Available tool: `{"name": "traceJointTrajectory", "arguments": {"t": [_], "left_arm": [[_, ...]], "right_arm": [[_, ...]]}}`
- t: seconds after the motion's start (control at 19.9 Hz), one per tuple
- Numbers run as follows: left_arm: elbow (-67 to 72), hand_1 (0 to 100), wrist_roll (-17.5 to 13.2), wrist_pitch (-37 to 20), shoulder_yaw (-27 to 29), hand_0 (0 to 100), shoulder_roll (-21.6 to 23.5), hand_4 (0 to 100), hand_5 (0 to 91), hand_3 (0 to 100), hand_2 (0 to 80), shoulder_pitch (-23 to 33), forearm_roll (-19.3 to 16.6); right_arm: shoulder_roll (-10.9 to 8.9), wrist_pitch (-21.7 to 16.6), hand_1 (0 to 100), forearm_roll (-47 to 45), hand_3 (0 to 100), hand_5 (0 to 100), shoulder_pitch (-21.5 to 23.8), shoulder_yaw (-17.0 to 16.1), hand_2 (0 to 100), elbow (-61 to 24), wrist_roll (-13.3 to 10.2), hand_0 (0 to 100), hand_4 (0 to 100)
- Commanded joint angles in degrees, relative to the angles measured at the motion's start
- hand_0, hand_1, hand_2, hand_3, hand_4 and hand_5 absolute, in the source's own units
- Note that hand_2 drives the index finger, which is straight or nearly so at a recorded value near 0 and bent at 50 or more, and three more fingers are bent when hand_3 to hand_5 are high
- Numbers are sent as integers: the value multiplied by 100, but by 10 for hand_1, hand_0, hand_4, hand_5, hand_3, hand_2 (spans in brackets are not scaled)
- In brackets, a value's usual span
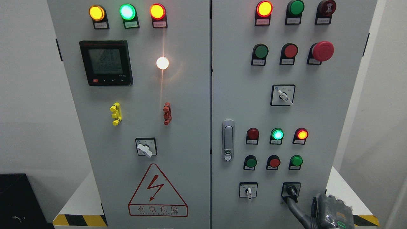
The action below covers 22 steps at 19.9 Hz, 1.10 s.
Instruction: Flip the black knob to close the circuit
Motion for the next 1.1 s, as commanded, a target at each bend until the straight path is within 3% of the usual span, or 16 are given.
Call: {"name": "traceJointTrajectory", "arguments": {"t": [0.0, 0.35, 0.5, 0.75, 0.85, 0.95, 1.05], "left_arm": [[-132, 556, -2, -4, 0, 120, 8, 0, 0, 0, 0, 123, 0], [-132, 556, -2, -4, 0, 120, -1, 0, 0, 0, 0, 123, 0], [-132, 556, -2, -4, 0, 120, -1, 0, 0, 0, 0, 123, 0], [-132, 556, -2, -4, 0, 120, -1, 0, 0, 0, 0, 123, 0], [-132, 556, -2, -4, 0, 120, -1, 0, 0, 0, 0, 123, 0], [-132, 556, -2, -4, 0, 120, -1, 0, 0, 0, 0, 123, 0], [-132, 556, -2, -4, 0, 120, -1, 0, 0, 0, 0, 123, 0]], "right_arm": [[30, -17, 0, -16, 1000, 991, 66, 182, 896, -146, -29, 0, 940], [57, 1, 0, -349, 1000, 984, 470, 366, 890, -769, -46, 0, 933], [57, -8, 2, -490, 1000, 979, 646, 420, 882, -1059, -239, 0, 917], [162, -8, 14, -1639, 1000, 950, 1085, 631, 829, -1622, -705, 0, 894], [320, -17, 27, -2220, 977, 900, 1357, 639, 764, -1850, -855, 0, 872], [408, -87, 34, -2389, 943, 821, 1673, 631, 706, -2035, -838, 0, 855], [408, -542, 35, -2651, 895, 738, 1937, 578, 625, -2158, -881, 0, 802]]}}
